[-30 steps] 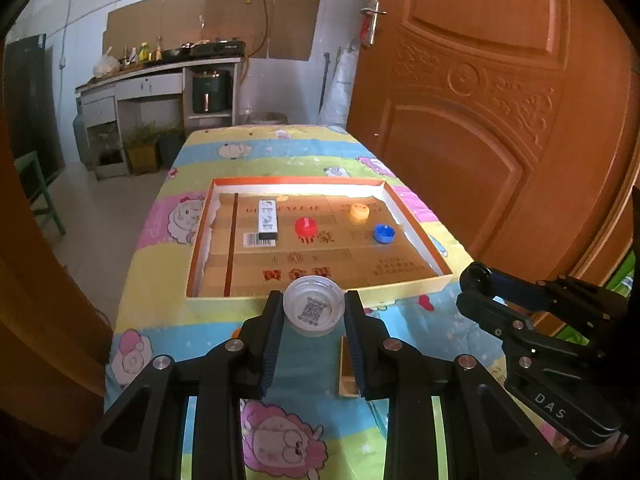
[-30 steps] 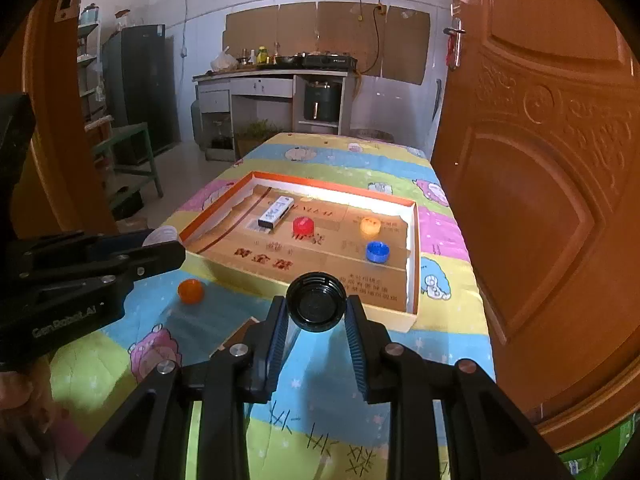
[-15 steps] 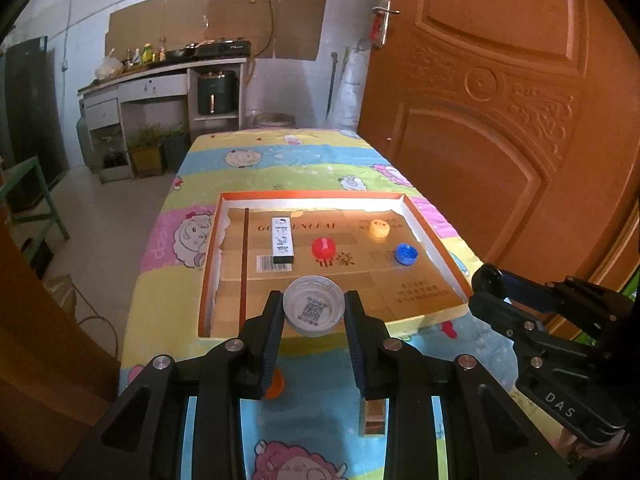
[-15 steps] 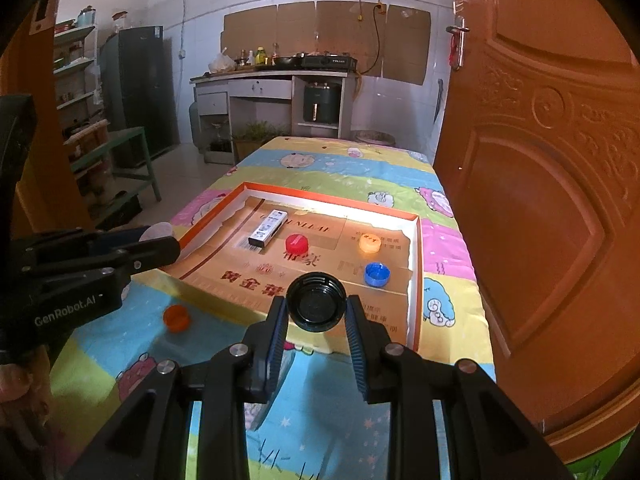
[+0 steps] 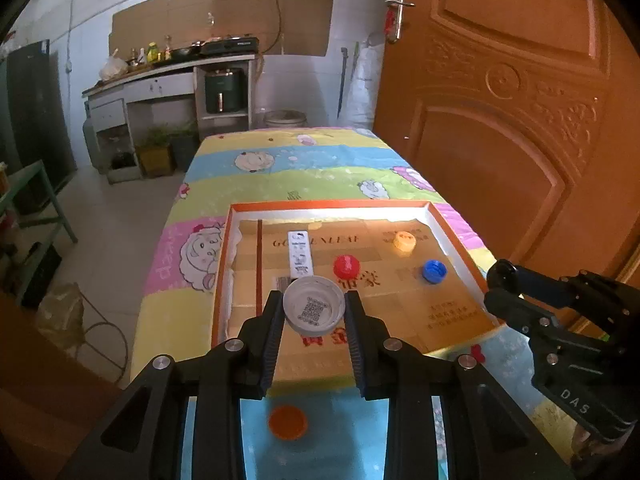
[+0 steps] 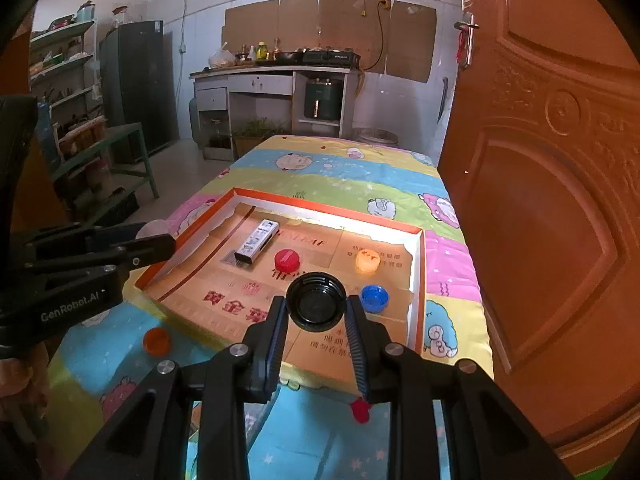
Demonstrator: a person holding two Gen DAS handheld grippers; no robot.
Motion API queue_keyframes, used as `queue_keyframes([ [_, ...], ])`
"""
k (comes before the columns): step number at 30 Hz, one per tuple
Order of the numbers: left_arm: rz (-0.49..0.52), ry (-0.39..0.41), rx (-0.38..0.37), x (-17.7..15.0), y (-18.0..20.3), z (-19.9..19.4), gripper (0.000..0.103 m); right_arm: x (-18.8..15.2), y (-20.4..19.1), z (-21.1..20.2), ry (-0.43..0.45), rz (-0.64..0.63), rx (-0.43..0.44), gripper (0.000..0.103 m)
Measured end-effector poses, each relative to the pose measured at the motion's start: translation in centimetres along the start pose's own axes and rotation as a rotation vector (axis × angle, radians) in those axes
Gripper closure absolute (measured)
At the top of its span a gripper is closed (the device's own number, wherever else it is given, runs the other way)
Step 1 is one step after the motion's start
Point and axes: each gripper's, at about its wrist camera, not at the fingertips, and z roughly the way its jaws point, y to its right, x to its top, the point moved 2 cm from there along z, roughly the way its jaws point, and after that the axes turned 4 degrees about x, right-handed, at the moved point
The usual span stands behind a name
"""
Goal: Organize rigid objects
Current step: 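Carry the white cap and black cap over the cardboard box lid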
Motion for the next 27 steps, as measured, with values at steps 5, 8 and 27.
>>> queue_keyframes([
  [5,0.001,-0.006,0.014,0.8,-0.3,1.3,0.072,0.8,0.8,1.0,-0.01,0.006,0.007,0.073],
  [8,0.012,-0.012,0.025,1.3,-0.4,2.1,0.072,1.2,1.2,1.7,-0.018,0.003,0.007,0.073],
  [27,-0.013,-0.079,0.048,5.0,-2.9,8.1,0.072,4.6,3.4,7.2,-0.083,0.012,0.045,0.073],
])
